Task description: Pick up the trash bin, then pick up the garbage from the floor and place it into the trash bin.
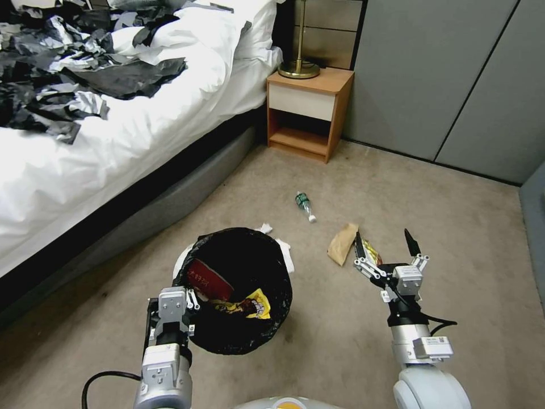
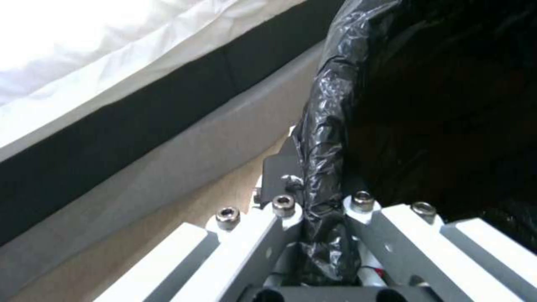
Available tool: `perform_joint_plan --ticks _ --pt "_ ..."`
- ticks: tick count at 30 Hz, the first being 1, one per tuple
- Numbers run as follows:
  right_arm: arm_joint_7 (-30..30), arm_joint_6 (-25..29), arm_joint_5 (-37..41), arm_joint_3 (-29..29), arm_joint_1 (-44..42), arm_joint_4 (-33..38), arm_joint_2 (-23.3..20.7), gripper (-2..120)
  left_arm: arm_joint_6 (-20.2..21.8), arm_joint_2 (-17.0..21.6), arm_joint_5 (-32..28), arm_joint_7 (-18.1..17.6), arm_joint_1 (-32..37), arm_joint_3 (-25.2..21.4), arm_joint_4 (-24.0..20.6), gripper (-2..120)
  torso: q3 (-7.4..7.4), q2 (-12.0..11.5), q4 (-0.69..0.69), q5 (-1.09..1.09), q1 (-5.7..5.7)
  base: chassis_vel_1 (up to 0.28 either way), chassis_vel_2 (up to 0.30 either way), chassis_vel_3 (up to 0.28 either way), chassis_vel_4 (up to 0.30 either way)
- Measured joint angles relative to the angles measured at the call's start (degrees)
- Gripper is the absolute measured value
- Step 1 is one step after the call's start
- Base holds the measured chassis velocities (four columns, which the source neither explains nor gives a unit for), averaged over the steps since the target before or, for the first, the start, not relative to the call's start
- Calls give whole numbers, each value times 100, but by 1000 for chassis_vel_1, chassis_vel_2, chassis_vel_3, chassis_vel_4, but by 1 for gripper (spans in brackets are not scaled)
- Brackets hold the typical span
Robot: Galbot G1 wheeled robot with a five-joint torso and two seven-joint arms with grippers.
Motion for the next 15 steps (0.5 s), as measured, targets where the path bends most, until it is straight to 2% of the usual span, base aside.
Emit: perform_joint_plan --ticks 10,15 --pt "-100 84 13 21 23 -19 -1 100 -4 -3 -1 0 -3 -1 8 0 1 -1 0 -1 0 -194 204 201 -201" --pt "-160 179 8 38 56 -37 4 100 -4 -8 0 0 -4 4 13 0 0 -1 0 -2 0 -60 83 55 -45"
